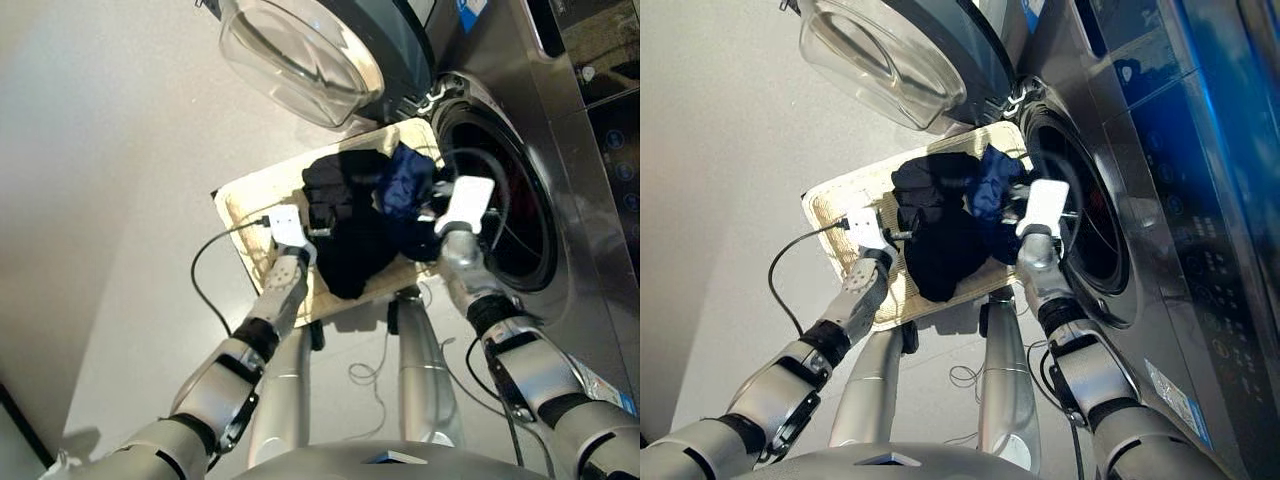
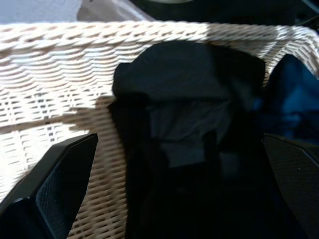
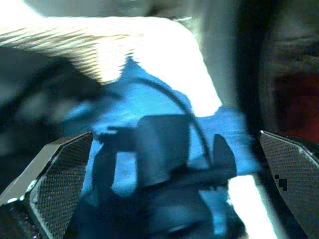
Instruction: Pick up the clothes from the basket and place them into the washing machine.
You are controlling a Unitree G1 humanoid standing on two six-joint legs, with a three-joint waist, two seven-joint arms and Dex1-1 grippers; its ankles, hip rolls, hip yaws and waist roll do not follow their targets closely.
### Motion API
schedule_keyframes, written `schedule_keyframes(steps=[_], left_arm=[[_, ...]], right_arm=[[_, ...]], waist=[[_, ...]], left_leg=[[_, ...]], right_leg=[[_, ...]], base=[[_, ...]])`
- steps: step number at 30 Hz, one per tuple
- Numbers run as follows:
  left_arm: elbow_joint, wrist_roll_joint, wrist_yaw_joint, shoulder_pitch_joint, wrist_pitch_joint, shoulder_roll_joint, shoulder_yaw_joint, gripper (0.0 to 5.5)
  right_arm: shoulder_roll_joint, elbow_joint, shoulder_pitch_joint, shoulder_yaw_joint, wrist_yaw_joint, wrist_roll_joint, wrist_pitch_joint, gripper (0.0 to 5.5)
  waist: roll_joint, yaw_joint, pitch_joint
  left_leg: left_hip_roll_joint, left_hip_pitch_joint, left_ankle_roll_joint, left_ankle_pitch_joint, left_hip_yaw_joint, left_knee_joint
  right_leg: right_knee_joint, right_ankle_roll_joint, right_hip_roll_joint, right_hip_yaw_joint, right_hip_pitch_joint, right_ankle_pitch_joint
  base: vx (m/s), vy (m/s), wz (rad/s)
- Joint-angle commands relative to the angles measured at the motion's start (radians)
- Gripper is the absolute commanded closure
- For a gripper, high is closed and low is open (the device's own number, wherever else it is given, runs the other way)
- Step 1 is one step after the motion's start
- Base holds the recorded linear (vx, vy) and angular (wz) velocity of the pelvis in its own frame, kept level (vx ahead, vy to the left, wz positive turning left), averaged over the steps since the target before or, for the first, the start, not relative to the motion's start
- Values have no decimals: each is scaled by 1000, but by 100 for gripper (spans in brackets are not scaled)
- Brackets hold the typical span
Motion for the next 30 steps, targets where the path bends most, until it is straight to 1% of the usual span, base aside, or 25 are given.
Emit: schedule_keyframes(steps=[1,4,8,10,11,12,14,16,18,21,22,23,24,25,26,27,30], left_arm=[[-10,6,-17,-41,-34,5,-1,0],[44,25,-9,-70,-28,-19,-10,0],[91,43,2,-97,-24,-32,-7,0],[142,72,15,-126,-14,-42,-4,0],[142,72,15,-126,-14,-43,-4,0],[173,95,33,-142,-10,-49,5,0],[179,98,39,-152,-10,-53,9,0],[222,115,59,-179,-4,-60,21,0],[242,127,75,-193,-2,-64,33,0],[275,131,91,-197,9,-67,54,0],[299,132,101,-200,17,-69,71,188],[304,132,104,-203,18,-69,79,319],[315,139,106,-203,24,-67,86,405],[331,142,115,-200,29,-65,96,550],[332,142,115,-200,28,-66,96,550],[334,137,106,-188,31,-66,108,550],[337,129,102,-158,35,-60,129,550]], right_arm=[[-6,-85,-46,13,7,-109,-25,0],[-23,-157,-24,37,-4,-193,-29,0],[-28,-208,-18,43,-17,-231,-33,0],[-30,-260,-15,44,-33,-252,-35,0],[-30,-260,-14,44,-33,-252,-35,0],[-32,-309,-13,41,-47,-273,-40,0],[-30,-319,-13,38,-50,-272,-39,0],[-28,-386,-28,34,-67,-283,-45,0],[-28,-425,-40,36,-70,-284,-54,0],[-34,-475,-51,35,-71,-282,-60,0],[-33,-484,-54,34,-72,-279,-62,0],[-31,-489,-52,33,-73,-273,-65,0],[-29,-489,-48,29,-71,-262,-68,0],[-28,-488,-40,24,-72,-254,-70,0],[-28,-488,-40,24,-72,-254,-70,0],[-28,-485,-27,18,-66,-240,-71,0],[-29,-461,-3,10,-54,-225,-70,0]], waist=[[13,-4,36],[11,-11,41],[10,-19,45],[8,-31,47],[8,-31,47],[8,-39,51],[7,-42,51],[2,-52,58],[-1,-56,61],[-4,-58,64],[-4,-60,64],[-5,-62,64],[-5,-63,63],[-6,-64,61],[-6,-64,60],[-7,-65,57],[-8,-62,43]], left_leg=[[36,38,-50,-30,-70,-15],[39,26,-48,-34,-66,-10],[43,12,-48,-39,-59,-5],[48,-7,-47,-44,-54,6],[48,-8,-47,-44,-54,6],[51,-16,-47,-48,-49,6],[54,-28,-46,-49,-48,12],[63,-49,-48,-57,-42,22],[71,-67,-49,-63,-43,36],[82,-99,-49,-67,-49,59],[84,-107,-49,-68,-49,63],[86,-112,-50,-68,-51,66],[86,-118,-50,-68,-54,69],[88,-124,-50,-68,-55,73],[88,-126,-50,-69,-55,74],[88,-127,-51,-70,-60,77],[87,-124,-52,-71,-69,83]], right_leg=[[-34,66,-9,-34,74,-51],[-34,67,-4,-28,58,-51],[-40,70,0,-21,42,-48],[-35,72,5,-12,20,-49],[-35,72,5,-12,19,-49],[-34,73,10,-7,1,-51],[-33,72,13,-4,-10,-50],[-31,74,23,-1,-31,-50],[-31,74,32,2,-49,-50],[-18,72,41,2,-73,-54],[-14,72,42,1,-79,-56],[-12,72,43,1,-83,-57],[-9,71,44,0,-86,-57],[-4,70,44,-2,-91,-57],[-3,70,44,-2,-92,-58],[5,68,46,-5,-95,-58],[10,64,42,-14,-89,-59]], base=[[0,0,0],[0,0,0],[0,0,0],[0,0,0],[0,0,0],[0,0,0],[0,0,0],[0,0,0],[0,0,0],[-2,-18,-30],[0,0,0],[0,0,0],[0,0,0],[0,0,0],[0,0,0],[0,0,0],[9,-17,-13]])
